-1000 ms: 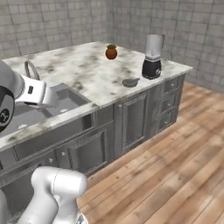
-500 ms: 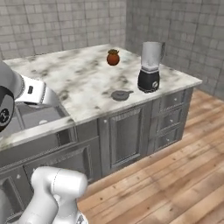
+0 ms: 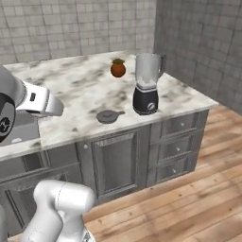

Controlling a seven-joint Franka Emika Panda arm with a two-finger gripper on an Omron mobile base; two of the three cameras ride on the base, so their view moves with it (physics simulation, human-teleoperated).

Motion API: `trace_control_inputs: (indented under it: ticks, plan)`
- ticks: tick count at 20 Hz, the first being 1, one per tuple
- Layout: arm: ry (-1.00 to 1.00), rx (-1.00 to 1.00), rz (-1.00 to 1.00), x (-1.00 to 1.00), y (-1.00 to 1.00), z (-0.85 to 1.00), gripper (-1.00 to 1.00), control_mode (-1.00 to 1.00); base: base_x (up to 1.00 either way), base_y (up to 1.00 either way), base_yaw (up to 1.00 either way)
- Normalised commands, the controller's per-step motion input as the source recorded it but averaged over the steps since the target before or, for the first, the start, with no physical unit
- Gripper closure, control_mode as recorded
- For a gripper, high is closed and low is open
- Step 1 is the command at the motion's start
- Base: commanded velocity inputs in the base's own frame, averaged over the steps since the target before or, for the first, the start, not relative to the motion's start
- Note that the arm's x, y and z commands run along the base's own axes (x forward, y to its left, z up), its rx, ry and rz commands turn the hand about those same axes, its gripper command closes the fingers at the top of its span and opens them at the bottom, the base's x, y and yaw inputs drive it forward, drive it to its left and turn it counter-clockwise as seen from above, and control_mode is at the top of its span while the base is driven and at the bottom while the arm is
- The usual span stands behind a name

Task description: Grab the garlic and lemon from the fridge, place them in the blender, close the lid, and turn on the blender to create a marinade.

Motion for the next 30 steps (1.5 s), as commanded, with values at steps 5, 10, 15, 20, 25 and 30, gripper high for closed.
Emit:
trace_control_inputs:
  ticks: [5, 10, 15, 20, 25, 30]
  plan:
    - [0.00, 0.00, 0.00, 0.00, 0.00, 0.00, 1.00, 1.00, 0.98, -1.00, 0.34]
    - [0.00, 0.00, 0.00, 0.00, 0.00, 0.00, 1.00, 1.00, 0.85, -0.73, 0.45]
    - [0.00, 0.00, 0.00, 0.00, 0.00, 0.00, 1.00, 1.00, 0.54, -0.56, 0.54]
    - [0.00, 0.00, 0.00, 0.00, 0.00, 0.00, 1.00, 1.00, 0.39, -0.37, 0.50]
    - [0.00, 0.00, 0.00, 0.00, 0.00, 0.00, 1.00, 1.00, 0.51, -0.33, 0.48]
    - [0.00, 0.00, 0.00, 0.00, 0.00, 0.00, 1.00, 1.00, 0.48, -0.45, 0.19]
